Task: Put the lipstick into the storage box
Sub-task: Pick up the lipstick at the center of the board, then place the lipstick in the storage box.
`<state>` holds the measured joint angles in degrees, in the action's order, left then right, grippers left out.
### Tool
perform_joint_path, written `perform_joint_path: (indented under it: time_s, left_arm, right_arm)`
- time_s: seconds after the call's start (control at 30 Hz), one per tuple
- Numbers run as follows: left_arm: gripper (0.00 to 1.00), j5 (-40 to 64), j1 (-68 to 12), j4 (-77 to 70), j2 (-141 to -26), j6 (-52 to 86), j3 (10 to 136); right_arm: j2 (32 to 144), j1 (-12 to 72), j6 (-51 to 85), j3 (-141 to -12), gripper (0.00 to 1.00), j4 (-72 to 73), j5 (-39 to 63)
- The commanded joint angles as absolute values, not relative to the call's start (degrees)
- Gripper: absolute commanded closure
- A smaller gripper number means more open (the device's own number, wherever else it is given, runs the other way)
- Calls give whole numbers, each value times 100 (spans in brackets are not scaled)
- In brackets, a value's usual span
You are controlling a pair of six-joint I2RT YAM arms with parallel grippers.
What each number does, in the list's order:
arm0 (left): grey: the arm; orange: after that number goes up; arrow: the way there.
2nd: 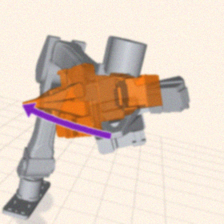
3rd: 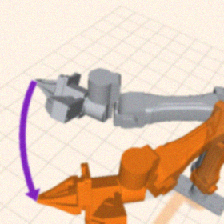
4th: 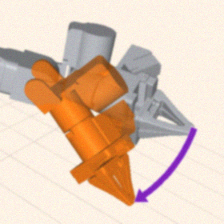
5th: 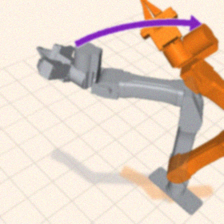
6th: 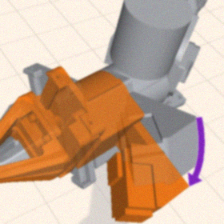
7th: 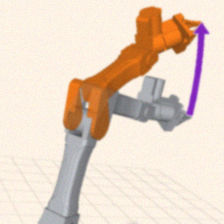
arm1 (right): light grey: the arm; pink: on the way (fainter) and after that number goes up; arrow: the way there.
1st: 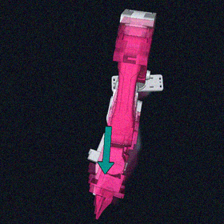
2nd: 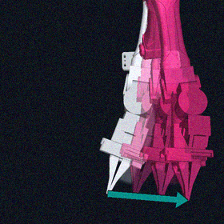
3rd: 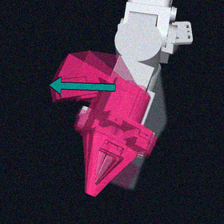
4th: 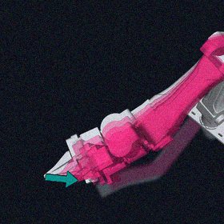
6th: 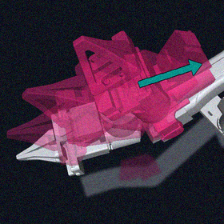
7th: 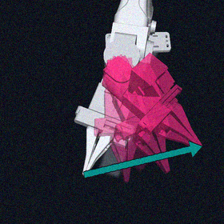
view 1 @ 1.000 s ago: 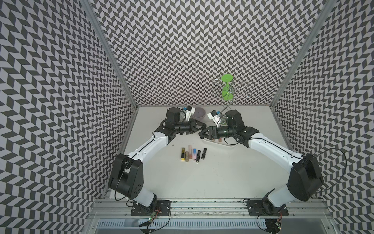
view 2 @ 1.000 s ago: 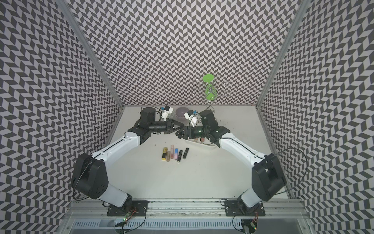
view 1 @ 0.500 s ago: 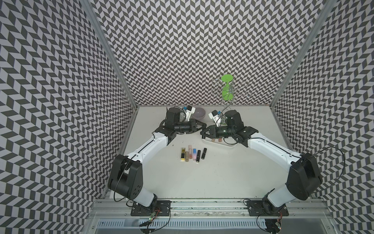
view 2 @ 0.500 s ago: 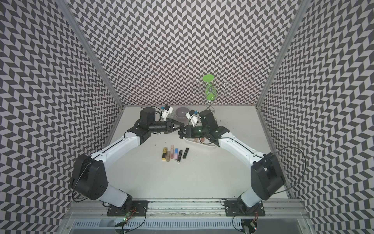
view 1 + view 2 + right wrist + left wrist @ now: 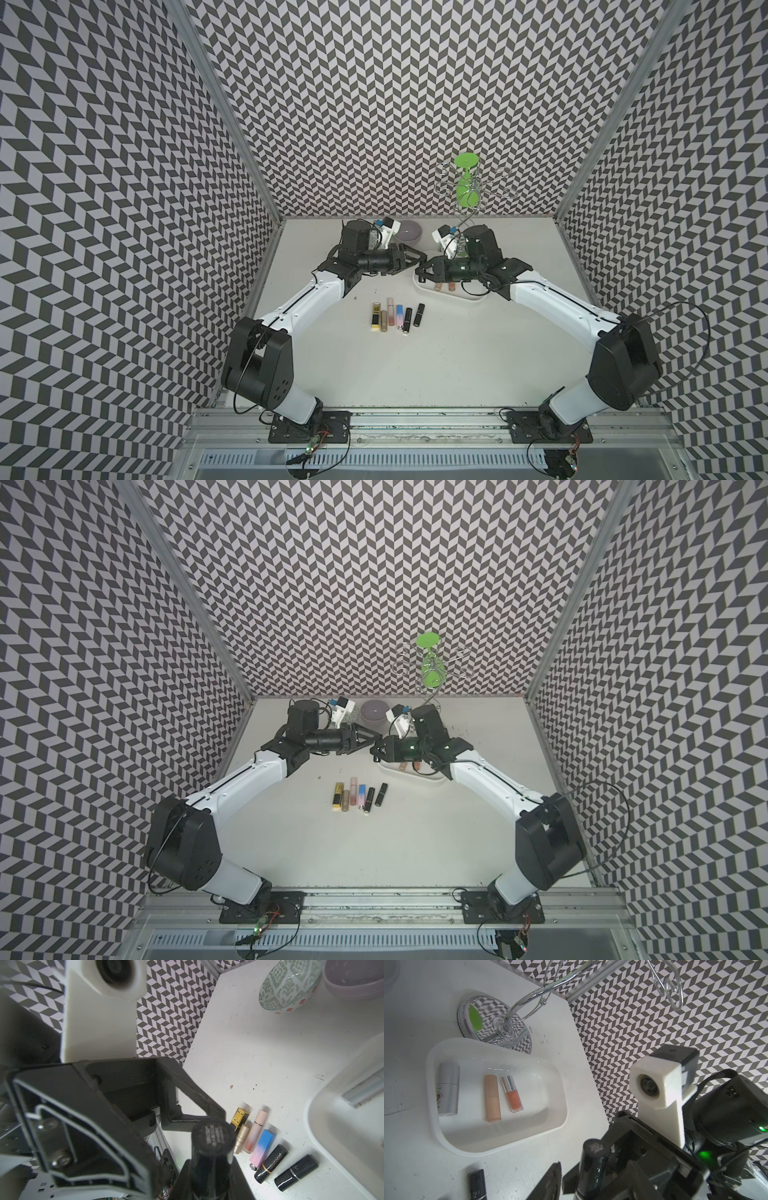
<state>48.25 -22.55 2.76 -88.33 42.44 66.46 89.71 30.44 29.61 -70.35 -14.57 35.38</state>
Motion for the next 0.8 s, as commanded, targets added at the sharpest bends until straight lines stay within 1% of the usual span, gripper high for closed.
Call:
perform_joint_path:
  time_s: [0.0,0.17,0.4,0.57,0.77]
  left_arm:
    - [45,4646,-2171,566,-8609,3978,6812]
    - [43,3906,-2144,1523,-8478,3253,6808]
    - [41,3238,-2214,2170,-8170,2504,6473]
    - [40,2702,-2494,2650,-8186,1874,6521]
    - [38,2251,-2894,2991,-8193,1435,6459]
  right_arm:
    - [8861,2773,2715,-7126,84,-1756,3291]
    - [8773,2399,2460,-7071,84,-2248,2989]
    - [8737,2098,2218,-6983,84,-2685,2507]
    - [8975,1862,2086,-6960,84,-3002,2197]
    - [9346,1697,2010,-6977,84,-3076,1948]
